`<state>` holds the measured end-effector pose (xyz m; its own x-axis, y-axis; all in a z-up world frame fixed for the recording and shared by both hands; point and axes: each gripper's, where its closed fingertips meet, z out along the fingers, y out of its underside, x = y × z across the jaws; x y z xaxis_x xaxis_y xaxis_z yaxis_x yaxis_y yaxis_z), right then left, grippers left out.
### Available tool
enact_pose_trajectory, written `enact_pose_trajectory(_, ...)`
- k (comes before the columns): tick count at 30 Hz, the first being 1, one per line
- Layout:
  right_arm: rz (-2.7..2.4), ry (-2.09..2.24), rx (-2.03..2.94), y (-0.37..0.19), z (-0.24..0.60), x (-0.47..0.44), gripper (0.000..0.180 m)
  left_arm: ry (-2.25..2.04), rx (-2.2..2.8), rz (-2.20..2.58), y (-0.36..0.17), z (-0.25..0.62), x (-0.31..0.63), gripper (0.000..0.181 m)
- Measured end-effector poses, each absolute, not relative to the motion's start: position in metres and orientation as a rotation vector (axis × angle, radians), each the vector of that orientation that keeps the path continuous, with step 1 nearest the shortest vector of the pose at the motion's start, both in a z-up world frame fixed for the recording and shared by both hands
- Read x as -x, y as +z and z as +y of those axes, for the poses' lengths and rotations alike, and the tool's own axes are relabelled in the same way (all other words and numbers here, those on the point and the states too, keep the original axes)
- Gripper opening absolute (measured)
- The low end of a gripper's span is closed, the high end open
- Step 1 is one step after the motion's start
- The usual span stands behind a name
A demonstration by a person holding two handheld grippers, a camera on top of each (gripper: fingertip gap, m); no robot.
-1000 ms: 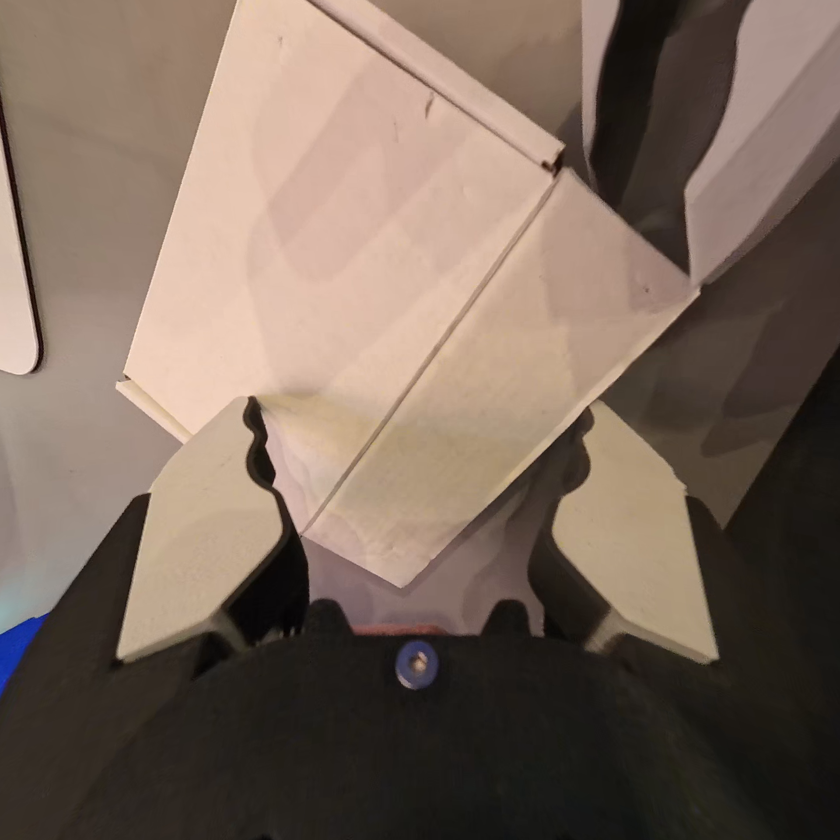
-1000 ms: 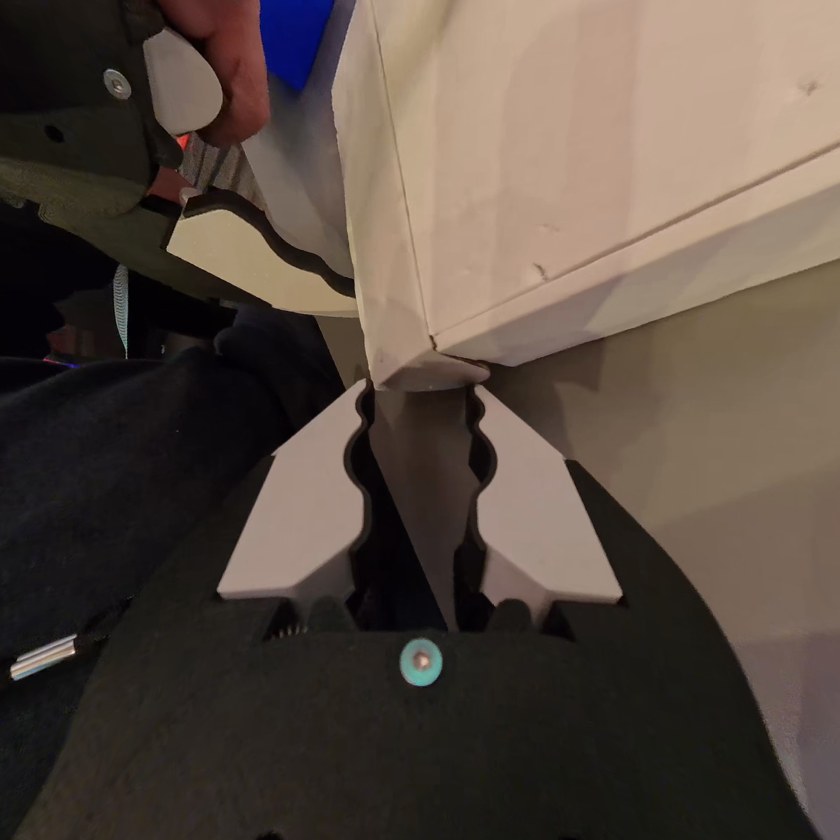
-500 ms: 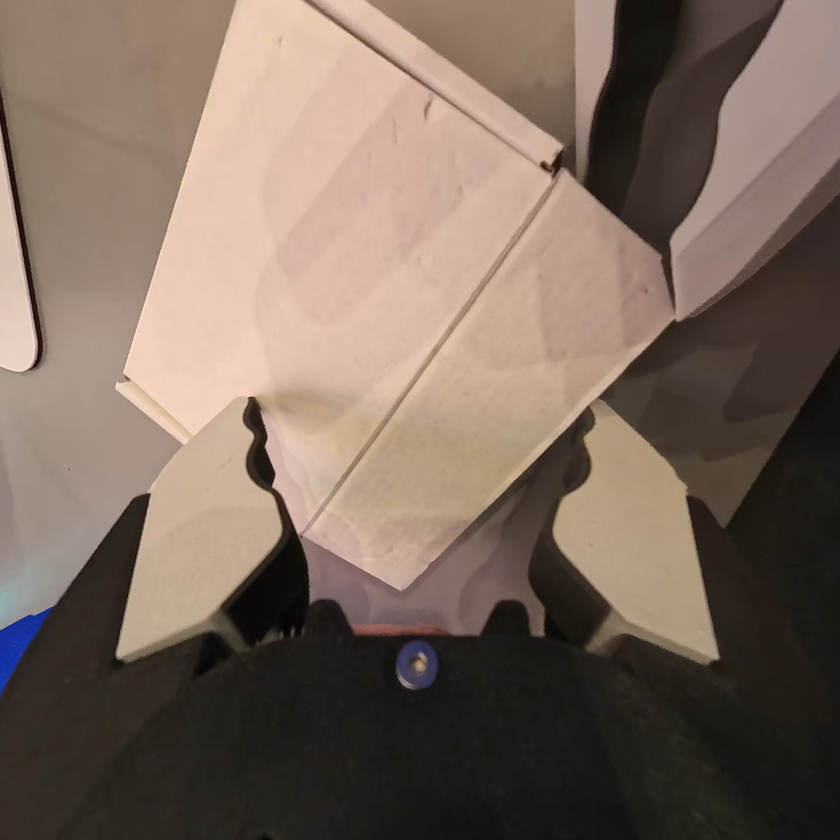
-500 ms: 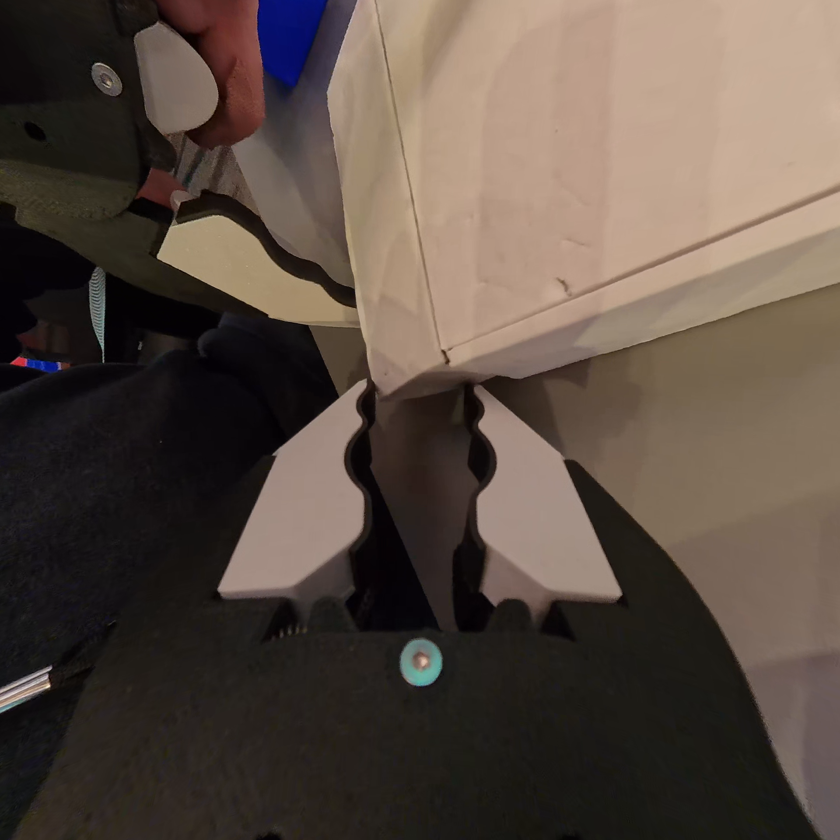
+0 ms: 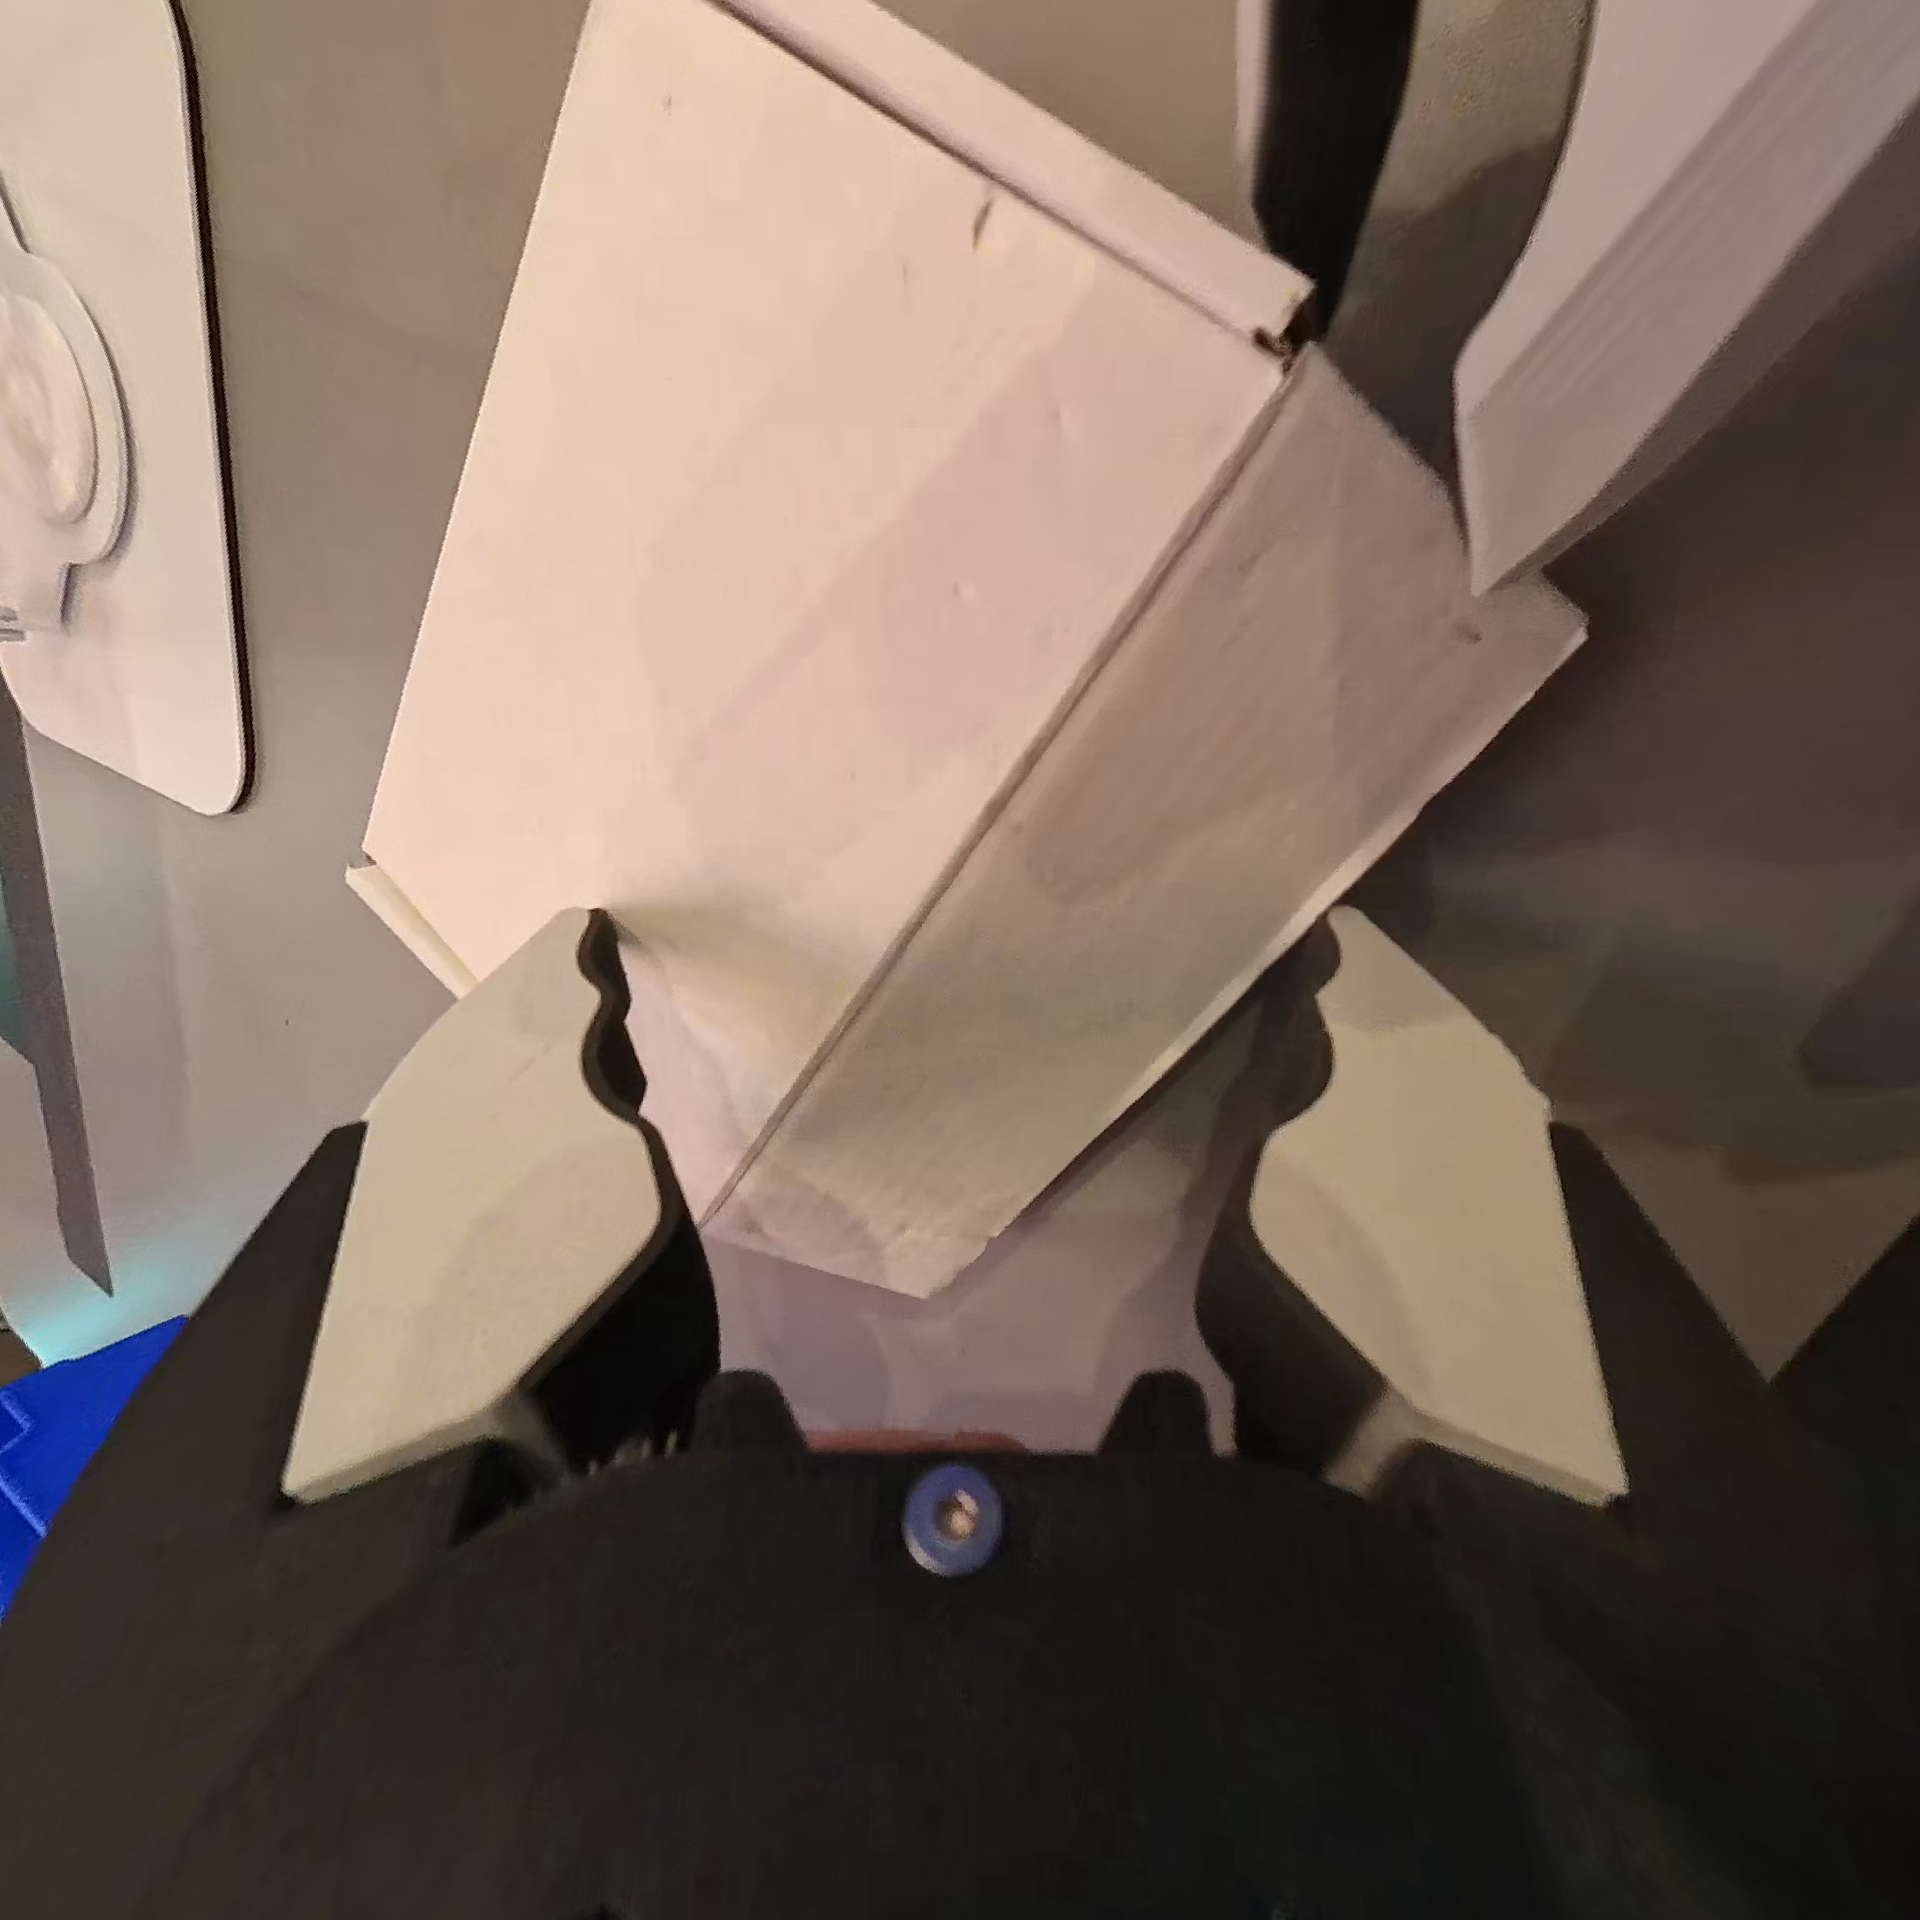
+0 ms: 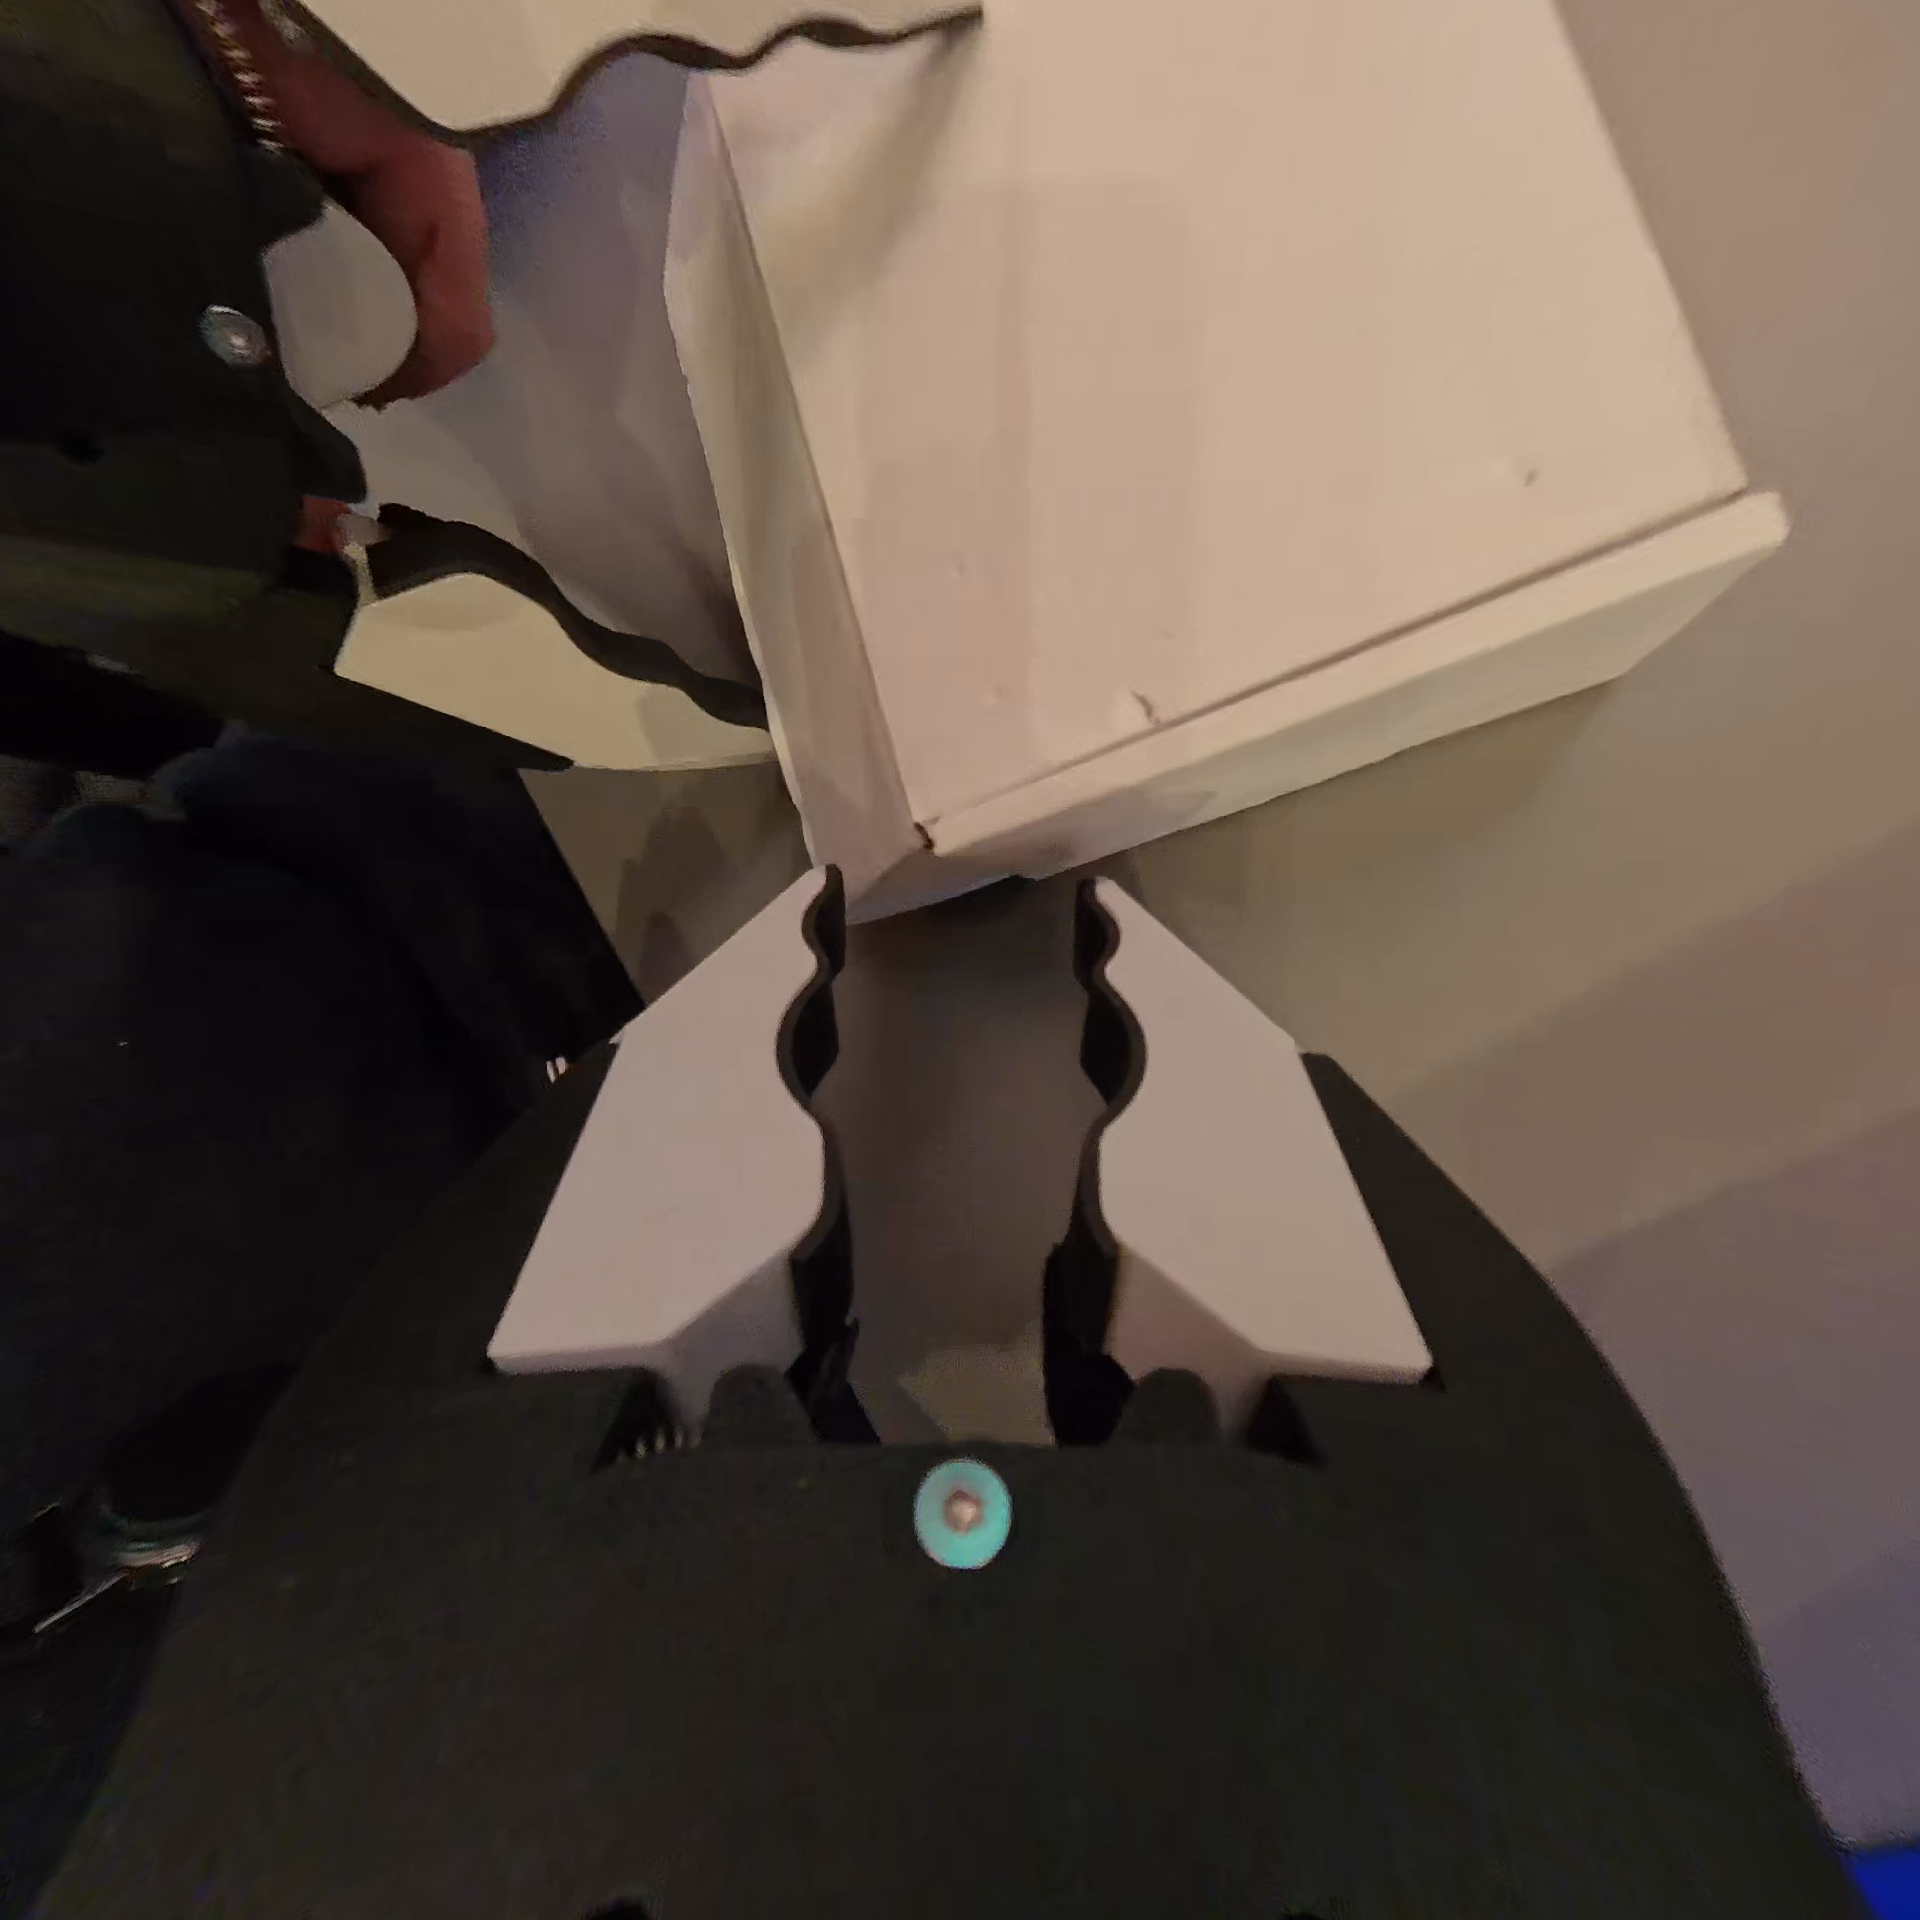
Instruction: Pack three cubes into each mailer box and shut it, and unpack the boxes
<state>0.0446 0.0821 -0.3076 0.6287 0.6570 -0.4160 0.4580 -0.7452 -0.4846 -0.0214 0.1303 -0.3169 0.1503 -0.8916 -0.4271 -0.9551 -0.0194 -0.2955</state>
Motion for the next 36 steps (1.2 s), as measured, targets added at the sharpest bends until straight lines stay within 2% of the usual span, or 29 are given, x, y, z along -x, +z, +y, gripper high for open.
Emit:
enact_pose_trajectory(3, -0.945, 0.693, 2.436, -0.296, 0.094, -0.045, 0.05, 0.151, 1.939, 1.739, -0.317, 0.129, 0.02, 0.121)
enact_pose_trajectory(6, -0.992, 0.527, 2.39, -0.293, 0.105, -0.05, 0.05, 0.086, 1.983, 1.715, -0.318, 0.124, 0.016, 0.134)
enact_pose_trajectory(10, -1.064, 0.394, 2.306, -0.284, 0.11, -0.055, 0.04, 0.021, 2.013, 1.669, -0.315, 0.124, 0.012, 0.133)
enact_pose_trajectory(13, -1.165, 0.353, 2.254, -0.282, 0.108, -0.052, 0.05, 0.028, 2.009, 1.671, -0.316, 0.125, 0.012, 0.134)
enact_pose_trajectory(19, -1.237, 0.345, 2.127, -0.268, 0.11, -0.041, 0.05, -0.074, 2.03, 1.632, -0.31, 0.125, 0.011, 0.13)
enact_pose_trajectory(23, -1.286, 0.264, 2.171, -0.285, 0.114, -0.047, 0.043, -0.072, 2.019, 1.631, -0.31, 0.125, 0.012, 0.13)
enact_pose_trajectory(29, -1.271, 0.288, 2.189, -0.285, 0.116, -0.049, 0.037, -0.303, 2.148, 1.298, -0.288, 0.133, 0.036, 0.106)
enact_pose_trajectory(31, -1.277, 0.289, 2.197, -0.285, 0.116, -0.049, 0.037, -0.338, 2.192, 1.12, -0.289, 0.136, 0.054, 0.1)
enact_pose_trajectory(35, -1.281, 0.294, 2.213, -0.285, 0.116, -0.049, 0.036, -0.393, 2.229, 0.906, -0.292, 0.131, 0.078, 0.076)
enact_pose_trajectory(36, -1.285, 0.292, 2.216, -0.285, 0.117, -0.049, 0.036, -0.398, 2.252, 0.904, -0.298, 0.128, 0.079, 0.075)
